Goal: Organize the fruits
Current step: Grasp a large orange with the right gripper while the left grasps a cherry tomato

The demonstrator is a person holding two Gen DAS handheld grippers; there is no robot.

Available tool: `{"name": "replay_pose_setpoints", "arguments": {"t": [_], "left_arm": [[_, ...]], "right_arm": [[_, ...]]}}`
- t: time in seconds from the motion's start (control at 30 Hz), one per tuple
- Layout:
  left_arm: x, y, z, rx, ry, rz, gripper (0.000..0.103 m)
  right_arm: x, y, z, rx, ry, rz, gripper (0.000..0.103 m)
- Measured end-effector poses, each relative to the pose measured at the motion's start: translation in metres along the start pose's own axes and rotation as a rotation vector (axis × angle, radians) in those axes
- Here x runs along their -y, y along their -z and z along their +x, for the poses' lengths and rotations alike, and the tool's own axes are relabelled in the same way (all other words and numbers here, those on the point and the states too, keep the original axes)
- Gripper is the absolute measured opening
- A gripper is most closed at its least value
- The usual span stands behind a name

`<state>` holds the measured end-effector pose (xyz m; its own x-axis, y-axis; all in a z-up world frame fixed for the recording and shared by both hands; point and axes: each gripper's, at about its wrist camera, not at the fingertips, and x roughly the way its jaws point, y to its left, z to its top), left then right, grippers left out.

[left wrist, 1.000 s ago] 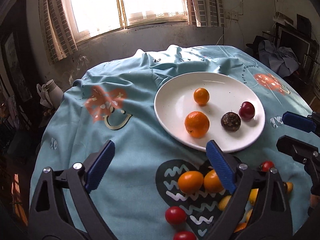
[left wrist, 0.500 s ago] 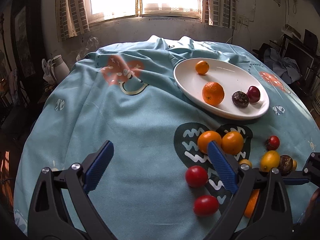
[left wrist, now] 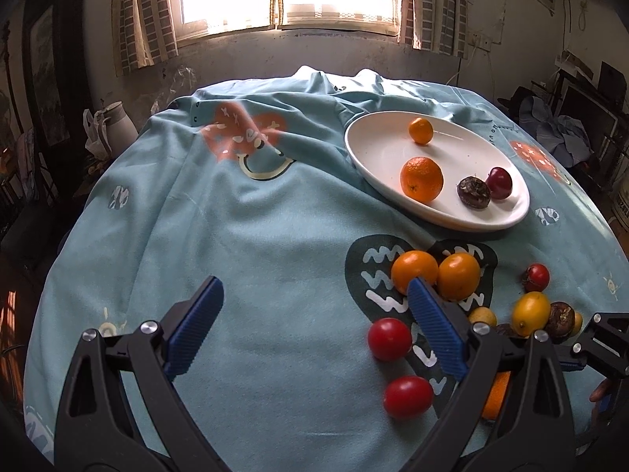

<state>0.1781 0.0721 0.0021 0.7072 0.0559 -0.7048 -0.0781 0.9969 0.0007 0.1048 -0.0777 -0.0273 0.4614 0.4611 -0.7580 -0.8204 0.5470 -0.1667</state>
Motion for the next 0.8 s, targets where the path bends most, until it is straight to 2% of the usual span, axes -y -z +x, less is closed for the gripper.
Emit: {"name": "replay_pose_setpoints", "arguments": {"t": [0.1,0.17,0.27,0.33,0.4,0.47,0.57,0.8], "left_arm": [[-0.002,0.001,0.001,-0.004,-0.006,-0.003,0.096],[-0.003,0.003,0.001,-0.009,0.005,0.001,0.096],[0.0,0.011,-0.002,-0.031,0.078,0.042,0.096],[0.005,0.019,-0.006,-0.049,0.164,0.075,0.095],[0.011,0.027,-0.009,-0.071,0.257,0.108,0.084],[0.018,0.033,-0.011,-0.083,0.309,0.145,0.074],[0.028,0.041,-0.01,-0.098,0.314,0.198,0.057],[0.04,0.051,-0.006,-0.13,0.298,0.271,0.051]], "right_arm": [[0.004,0.0,-0.001,0.004,-0.011,0.023,0.043],[0.016,-0.001,-0.009,0.034,-0.084,0.097,0.043],[0.043,-0.005,-0.027,0.123,-0.187,0.239,0.043],[0.061,-0.003,-0.037,0.174,-0.222,0.328,0.043],[0.076,0.0,-0.041,0.199,-0.227,0.398,0.043],[0.084,0.002,-0.041,0.199,-0.211,0.446,0.043],[0.091,0.001,-0.038,0.186,-0.196,0.48,0.043],[0.095,0.003,-0.038,0.185,-0.199,0.485,0.043]]}}
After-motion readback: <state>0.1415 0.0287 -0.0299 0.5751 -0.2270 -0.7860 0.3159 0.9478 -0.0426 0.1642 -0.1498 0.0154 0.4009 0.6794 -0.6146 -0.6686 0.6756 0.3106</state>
